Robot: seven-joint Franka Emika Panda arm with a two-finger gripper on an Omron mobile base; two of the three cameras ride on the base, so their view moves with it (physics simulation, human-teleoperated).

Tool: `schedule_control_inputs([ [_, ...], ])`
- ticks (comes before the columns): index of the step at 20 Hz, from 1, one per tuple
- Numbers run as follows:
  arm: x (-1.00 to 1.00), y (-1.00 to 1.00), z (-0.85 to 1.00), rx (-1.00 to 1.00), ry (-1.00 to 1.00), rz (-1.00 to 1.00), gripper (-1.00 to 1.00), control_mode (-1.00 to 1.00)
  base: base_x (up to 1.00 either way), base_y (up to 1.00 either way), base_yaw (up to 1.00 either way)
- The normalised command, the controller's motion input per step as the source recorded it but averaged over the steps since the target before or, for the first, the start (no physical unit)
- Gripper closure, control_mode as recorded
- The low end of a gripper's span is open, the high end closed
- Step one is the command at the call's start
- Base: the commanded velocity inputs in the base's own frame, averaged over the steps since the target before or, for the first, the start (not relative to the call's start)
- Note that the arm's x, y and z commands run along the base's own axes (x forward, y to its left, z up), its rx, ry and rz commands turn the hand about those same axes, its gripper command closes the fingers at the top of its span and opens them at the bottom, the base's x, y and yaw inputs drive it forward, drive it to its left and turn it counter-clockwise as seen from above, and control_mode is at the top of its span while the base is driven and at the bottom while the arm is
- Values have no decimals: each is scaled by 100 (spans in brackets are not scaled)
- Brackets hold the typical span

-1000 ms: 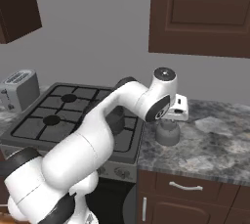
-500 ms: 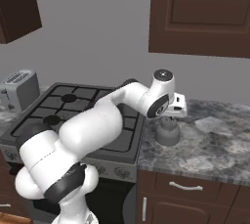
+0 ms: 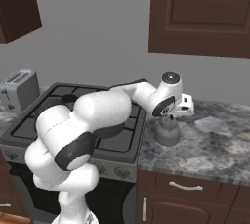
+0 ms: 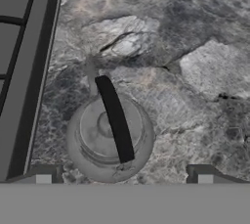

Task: Pick the kettle from the counter and place it on a stove burner. Then turn the burner on.

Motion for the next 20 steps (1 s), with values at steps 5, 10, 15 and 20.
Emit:
schedule_control_inputs([
  [5, 5, -4, -1, 0, 0, 0, -100, -100, 0, 0, 0],
  [10, 0, 0, -16, 0, 0, 0, -100, -100, 0, 0, 0],
  [15, 2, 0, -23, 0, 0, 0, -100, -100, 0, 0, 0],
  [20, 5, 3, -19, 0, 0, 0, -100, -100, 0, 0, 0],
])
